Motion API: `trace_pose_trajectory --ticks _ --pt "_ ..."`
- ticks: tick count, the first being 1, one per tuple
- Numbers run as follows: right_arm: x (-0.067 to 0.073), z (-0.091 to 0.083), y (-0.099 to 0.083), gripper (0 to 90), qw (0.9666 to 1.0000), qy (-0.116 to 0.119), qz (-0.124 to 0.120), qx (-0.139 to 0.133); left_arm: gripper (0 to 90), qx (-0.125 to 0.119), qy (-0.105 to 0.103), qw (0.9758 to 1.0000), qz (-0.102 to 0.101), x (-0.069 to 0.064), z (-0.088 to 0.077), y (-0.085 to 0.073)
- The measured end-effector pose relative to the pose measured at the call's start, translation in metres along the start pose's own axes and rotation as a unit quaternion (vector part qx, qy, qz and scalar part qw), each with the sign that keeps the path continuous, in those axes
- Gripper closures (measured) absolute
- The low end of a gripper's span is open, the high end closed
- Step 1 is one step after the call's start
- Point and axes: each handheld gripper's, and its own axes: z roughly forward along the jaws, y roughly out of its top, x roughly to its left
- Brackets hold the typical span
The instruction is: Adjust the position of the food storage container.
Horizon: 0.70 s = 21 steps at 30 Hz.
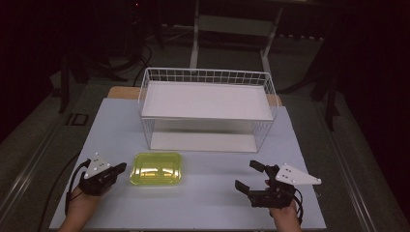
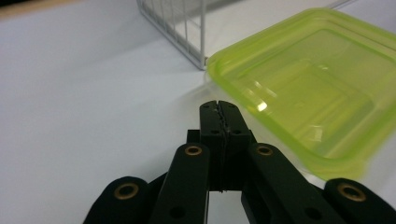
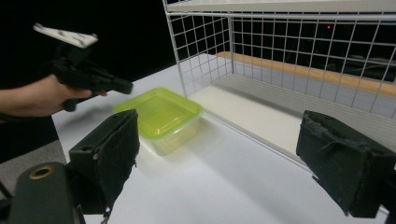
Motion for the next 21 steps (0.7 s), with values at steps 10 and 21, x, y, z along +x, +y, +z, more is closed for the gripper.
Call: trace_pose_trajectory --ticks 10,21 --pt "-0.004 0.001 -0.002 13.7 0.9998 -0.010 0.001 0.015 90.0 -0.001 -0.021 0.9996 0.017 -0.005 0.015 0.003" --pt "-0.005 0.000 -0.002 13.7 0.9997 -0.018 -0.005 0.018 90.0 0.004 -0.053 0.9978 0.040 -0.028 0.036 0.019"
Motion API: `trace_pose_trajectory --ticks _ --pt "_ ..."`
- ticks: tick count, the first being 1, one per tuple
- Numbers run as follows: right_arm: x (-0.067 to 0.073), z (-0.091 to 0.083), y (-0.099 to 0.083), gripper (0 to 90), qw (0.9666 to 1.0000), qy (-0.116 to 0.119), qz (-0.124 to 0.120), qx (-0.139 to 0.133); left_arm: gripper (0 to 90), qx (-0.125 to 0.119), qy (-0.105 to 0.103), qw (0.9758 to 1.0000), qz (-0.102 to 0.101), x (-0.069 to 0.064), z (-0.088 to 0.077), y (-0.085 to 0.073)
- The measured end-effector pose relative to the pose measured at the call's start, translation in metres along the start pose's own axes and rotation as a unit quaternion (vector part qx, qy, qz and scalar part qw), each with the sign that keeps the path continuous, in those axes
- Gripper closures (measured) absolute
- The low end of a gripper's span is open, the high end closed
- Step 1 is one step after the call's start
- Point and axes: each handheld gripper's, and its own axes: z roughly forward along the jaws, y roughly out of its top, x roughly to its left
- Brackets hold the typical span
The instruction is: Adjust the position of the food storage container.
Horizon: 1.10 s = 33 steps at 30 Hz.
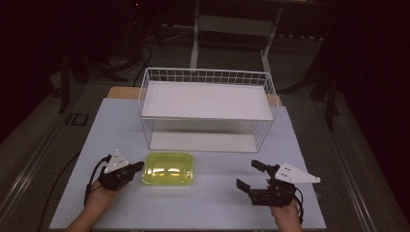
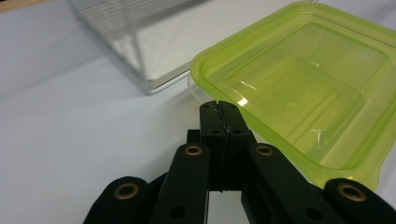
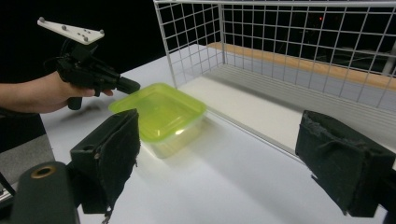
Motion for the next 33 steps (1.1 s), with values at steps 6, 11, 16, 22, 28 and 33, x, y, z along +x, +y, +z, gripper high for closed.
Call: trace_pose_trajectory --ticks 6,11,16,22,28,33 --pt "-0.002 -0.001 0.000 13.7 1.0000 -0.002 0.001 -0.002 90.0 0.002 -0.020 0.9998 0.000 -0.011 0.014 0.010" --pt "-0.005 -0.001 -0.001 13.7 1.0000 -0.007 0.000 0.000 90.0 0.003 -0.034 0.9993 0.016 -0.025 0.024 0.018" --pt "-0.008 0.000 -0.003 13.7 0.9999 -0.009 -0.003 0.004 90.0 0.000 -0.045 0.9989 0.014 -0.034 0.033 0.023" --pt "-0.011 0.000 -0.004 13.7 0.9999 -0.009 -0.004 0.004 90.0 0.000 -0.056 0.9983 0.015 -0.044 0.042 0.029" --pt "-0.014 0.002 -0.005 13.7 0.9999 -0.013 -0.003 0.011 90.0 0.002 -0.068 0.9976 0.011 -0.055 0.048 0.033" --pt "-0.015 0.003 -0.006 13.7 0.9998 -0.014 -0.001 0.013 90.0 -0.004 -0.078 0.9969 0.012 -0.064 0.049 0.036"
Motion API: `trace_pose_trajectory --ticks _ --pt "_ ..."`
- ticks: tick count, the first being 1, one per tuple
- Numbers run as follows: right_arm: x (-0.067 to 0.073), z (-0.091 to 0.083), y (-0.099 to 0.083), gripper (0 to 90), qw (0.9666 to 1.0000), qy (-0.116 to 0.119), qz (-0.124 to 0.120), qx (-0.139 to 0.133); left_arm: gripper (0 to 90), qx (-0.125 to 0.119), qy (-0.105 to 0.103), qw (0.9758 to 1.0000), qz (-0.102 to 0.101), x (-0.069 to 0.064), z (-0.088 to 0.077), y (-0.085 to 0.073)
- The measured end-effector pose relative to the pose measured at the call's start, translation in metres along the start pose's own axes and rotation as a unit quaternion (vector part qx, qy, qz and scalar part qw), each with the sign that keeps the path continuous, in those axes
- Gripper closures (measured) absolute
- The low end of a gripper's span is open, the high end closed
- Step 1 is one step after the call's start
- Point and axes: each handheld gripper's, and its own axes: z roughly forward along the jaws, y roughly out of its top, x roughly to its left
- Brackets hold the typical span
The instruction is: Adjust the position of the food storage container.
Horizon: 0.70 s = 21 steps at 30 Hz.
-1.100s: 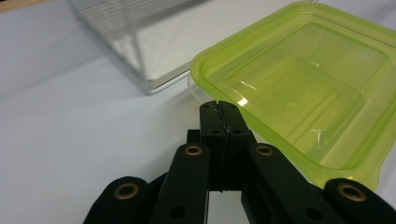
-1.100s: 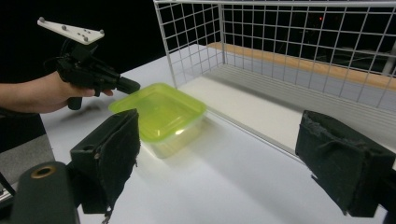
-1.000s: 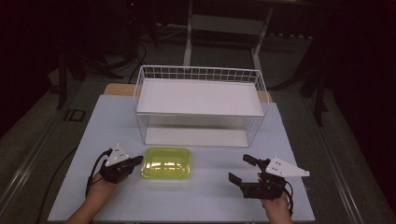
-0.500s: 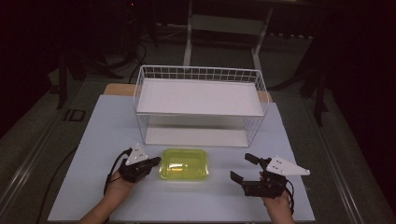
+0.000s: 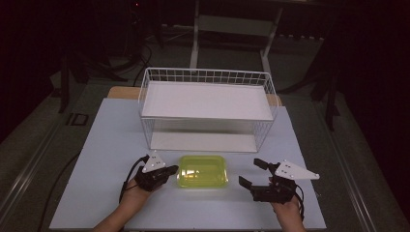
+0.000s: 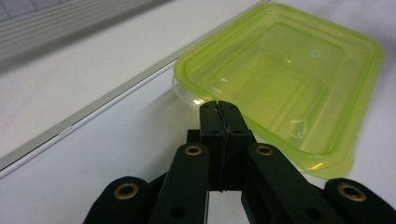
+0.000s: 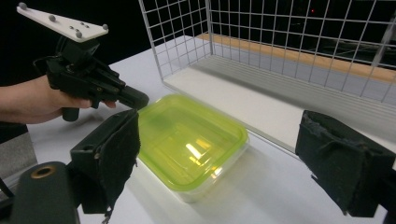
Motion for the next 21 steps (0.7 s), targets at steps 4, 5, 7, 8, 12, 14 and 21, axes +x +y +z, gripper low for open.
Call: trace_pose_trajectory --ticks 4,5,7,8,12,14,21 --pt "0.000 0.001 -0.001 13.7 1.0000 0.001 0.002 0.003 90.0 -0.002 -0.002 1.0000 0.004 -0.002 0.003 0.003" --pt "-0.001 0.001 -0.001 13.7 1.0000 0.002 0.003 0.003 90.0 -0.003 -0.002 1.0000 0.004 -0.003 0.004 0.004" --pt "-0.001 0.002 -0.001 13.7 1.0000 0.002 0.003 0.003 90.0 -0.002 0.002 1.0000 0.009 -0.003 0.006 0.005" --pt "-0.001 0.001 -0.001 13.7 1.0000 0.002 0.003 0.003 90.0 -0.001 0.003 0.9999 0.010 -0.003 0.007 0.005" --pt "-0.001 0.001 -0.001 13.7 1.0000 0.003 0.004 0.003 90.0 -0.002 0.004 0.9999 0.011 -0.002 0.011 0.006" --pt "-0.001 0.002 -0.001 13.7 1.0000 0.002 0.004 0.004 90.0 -0.003 0.004 0.9999 0.011 -0.004 0.014 0.008" --pt "-0.001 0.002 -0.002 13.7 1.0000 0.002 0.006 0.005 89.9 -0.009 0.001 0.9998 0.017 -0.008 0.017 0.010"
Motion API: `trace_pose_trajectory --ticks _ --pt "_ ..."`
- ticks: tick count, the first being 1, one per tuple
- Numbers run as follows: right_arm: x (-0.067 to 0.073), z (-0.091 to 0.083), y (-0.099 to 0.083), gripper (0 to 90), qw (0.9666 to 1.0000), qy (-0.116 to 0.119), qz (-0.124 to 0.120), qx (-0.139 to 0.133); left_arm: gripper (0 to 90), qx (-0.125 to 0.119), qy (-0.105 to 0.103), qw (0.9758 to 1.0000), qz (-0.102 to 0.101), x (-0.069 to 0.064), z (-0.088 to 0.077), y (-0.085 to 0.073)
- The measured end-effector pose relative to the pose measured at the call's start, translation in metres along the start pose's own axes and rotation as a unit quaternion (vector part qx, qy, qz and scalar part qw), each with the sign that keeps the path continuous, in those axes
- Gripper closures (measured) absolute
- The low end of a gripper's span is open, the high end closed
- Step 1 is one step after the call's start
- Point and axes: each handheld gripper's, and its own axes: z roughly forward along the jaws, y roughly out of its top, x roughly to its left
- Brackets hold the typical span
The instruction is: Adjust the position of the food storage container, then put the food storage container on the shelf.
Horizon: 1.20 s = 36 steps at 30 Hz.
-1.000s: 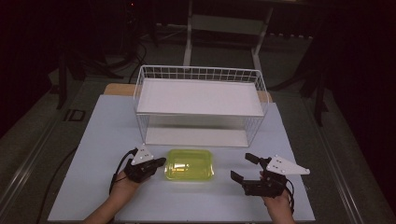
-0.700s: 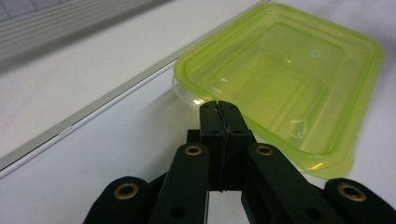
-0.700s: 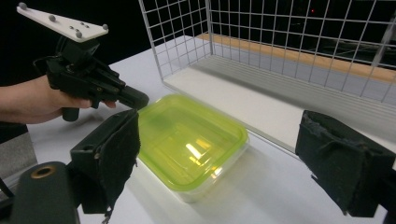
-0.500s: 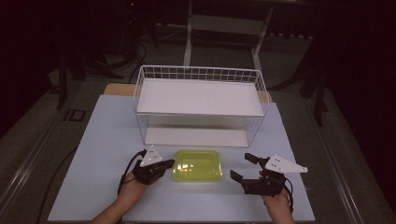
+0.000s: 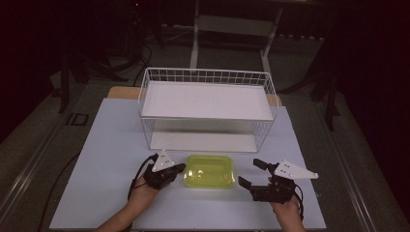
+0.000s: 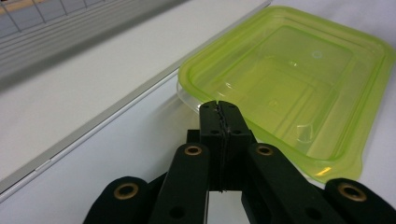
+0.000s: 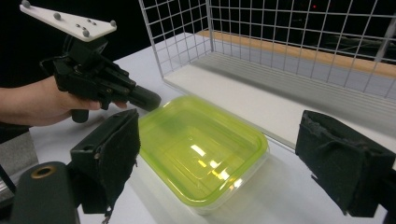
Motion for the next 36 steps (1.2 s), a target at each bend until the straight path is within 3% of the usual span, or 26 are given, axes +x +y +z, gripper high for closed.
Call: trace_pose_trajectory --ticks 3,6,8,10,12,13,14,16,18,19,24,25,30,31,32,33,36 --pt "0.000 0.000 0.000 13.7 1.0000 0.001 -0.001 0.000 88.0 -0.017 0.000 0.9998 -0.007 0.001 -0.007 0.002" --pt "0.001 0.001 0.000 13.3 1.0000 0.004 -0.004 0.002 77.4 -0.040 -0.001 0.9991 -0.011 0.003 -0.019 0.006" --pt "0.003 0.003 0.001 12.6 0.9999 0.006 -0.012 0.003 59.4 -0.048 -0.006 0.9984 -0.028 0.005 -0.025 0.009" --pt "0.003 0.004 0.001 12.4 0.9998 0.017 -0.009 0.000 42.9 -0.065 -0.023 0.9959 -0.059 0.007 -0.031 0.012" --pt "0.006 0.004 0.003 12.0 0.9997 0.012 -0.021 -0.002 17.7 -0.068 -0.029 0.9953 -0.064 0.007 -0.033 0.014" --pt "0.008 0.004 0.003 11.4 0.9995 0.010 -0.029 -0.004 13.4 -0.080 -0.069 0.9919 -0.071 0.008 -0.037 0.015" --pt "0.008 0.004 0.003 11.4 0.9995 0.010 -0.029 -0.004 4.7 -0.080 -0.069 0.9919 -0.071 0.008 -0.037 0.015" --pt "0.015 0.005 0.006 11.4 0.9985 0.005 -0.054 -0.011 1.3 -0.080 -0.074 0.9918 -0.066 0.005 -0.041 0.017" --pt "0.017 0.005 0.006 11.4 0.9982 0.001 -0.058 -0.015 1.3 -0.080 -0.071 0.9923 -0.062 0.002 -0.042 0.018" --pt "0.021 0.005 0.007 11.4 0.9975 -0.012 -0.061 -0.033 1.3 -0.073 -0.068 0.9941 -0.042 -0.004 -0.045 0.022" --pt "0.021 0.003 0.013 11.4 0.9964 -0.021 -0.068 -0.046 1.3 -0.067 -0.069 0.9948 -0.034 -0.007 -0.047 0.027" --pt "0.020 0.002 0.019 12.9 0.9963 -0.024 -0.071 -0.042 1.3 -0.062 -0.063 0.9956 -0.031 -0.007 -0.046 0.029" --pt "0.016 0.007 0.026 14.3 0.9971 -0.014 -0.073 -0.018 1.3 -0.060 -0.062 0.9954 -0.043 -0.004 -0.043 0.033" --pt "0.011 0.012 0.025 15.1 0.9981 0.003 -0.062 -0.007 1.3 -0.054 -0.066 0.9952 -0.049 -0.002 -0.040 0.035" --pt "0.011 0.012 0.025 15.1 0.9981 0.003 -0.062 -0.007 1.3 -0.054 -0.066 0.9952 -0.049 -0.002 -0.040 0.035" --pt "0.010 0.017 0.023 15.1 0.9975 -0.012 -0.069 0.002 1.3 -0.040 -0.076 0.9946 -0.057 0.000 -0.036 0.037" --pt "0.007 0.020 0.021 13.4 0.9979 -0.015 -0.062 0.011 1.4 -0.025 -0.069 0.9955 -0.060 0.002 -0.031 0.038"
